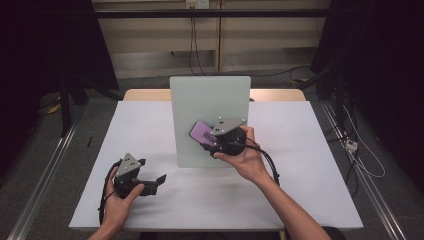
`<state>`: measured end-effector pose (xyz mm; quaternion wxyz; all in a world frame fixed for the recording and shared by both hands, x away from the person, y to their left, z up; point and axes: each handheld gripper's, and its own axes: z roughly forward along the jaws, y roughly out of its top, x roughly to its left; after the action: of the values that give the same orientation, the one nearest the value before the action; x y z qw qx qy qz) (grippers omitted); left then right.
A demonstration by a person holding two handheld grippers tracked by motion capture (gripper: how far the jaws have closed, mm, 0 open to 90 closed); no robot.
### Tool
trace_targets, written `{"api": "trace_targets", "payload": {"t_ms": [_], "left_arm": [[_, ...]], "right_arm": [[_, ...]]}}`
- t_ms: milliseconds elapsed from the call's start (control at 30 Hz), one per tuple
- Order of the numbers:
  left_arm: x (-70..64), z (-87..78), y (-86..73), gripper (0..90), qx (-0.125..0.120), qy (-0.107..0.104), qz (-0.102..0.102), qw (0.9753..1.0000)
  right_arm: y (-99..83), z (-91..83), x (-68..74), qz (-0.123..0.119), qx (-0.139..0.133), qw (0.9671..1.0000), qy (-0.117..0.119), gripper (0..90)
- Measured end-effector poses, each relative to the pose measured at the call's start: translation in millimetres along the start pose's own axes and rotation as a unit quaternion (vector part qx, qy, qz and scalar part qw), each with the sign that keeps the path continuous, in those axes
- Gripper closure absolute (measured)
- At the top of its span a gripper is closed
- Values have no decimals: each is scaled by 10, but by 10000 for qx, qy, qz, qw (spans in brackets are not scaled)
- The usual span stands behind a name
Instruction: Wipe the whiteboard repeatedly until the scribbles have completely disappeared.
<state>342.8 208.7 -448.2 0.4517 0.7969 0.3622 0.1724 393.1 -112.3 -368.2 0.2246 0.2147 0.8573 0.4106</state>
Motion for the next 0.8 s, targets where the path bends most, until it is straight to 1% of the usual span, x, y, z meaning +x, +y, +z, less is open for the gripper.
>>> {"api": "trace_targets", "payload": {"t_ms": [67, 167, 267, 400, 467, 567, 600, 700, 800], "left_arm": [[3, -6, 2, 53, -7, 7, 10, 10000], [8, -6, 1, 53, -4, 9, 6, 10000], [0, -5, 2, 53, -10, 2, -6, 10000], [-1, -7, 1, 53, -13, 10, -7, 10000], [0, -4, 1, 53, -2, 15, 4, 10000], [-10, -7, 4, 53, -6, 7, 5, 10000], [-8, -8, 6, 53, -3, 8, 28, 10000], [-6, -8, 1, 53, -11, 2, -15, 10000], [0, -18, 3, 53, -25, 12, 1, 10000]], "right_arm": [[10, -9, -23, 56, 0, 10000, 60, 421], [42, -16, -36, 34, -20, 10000, 29, 421], [92, -12, -49, 68, -74, 9999, 16, 421], [110, 22, -17, 3, -78, 10000, -22, 421], [100, 50, 5, -1, -61, 10000, 21, 421], [81, 132, 83, -66, 17, 9999, 82, 421], [70, 166, 111, -87, 51, 9999, 127, 420], [36, 270, 194, -123, 140, 9994, 281, 421], [-4, 385, 303, -223, 327, 9983, 432, 421]]}}
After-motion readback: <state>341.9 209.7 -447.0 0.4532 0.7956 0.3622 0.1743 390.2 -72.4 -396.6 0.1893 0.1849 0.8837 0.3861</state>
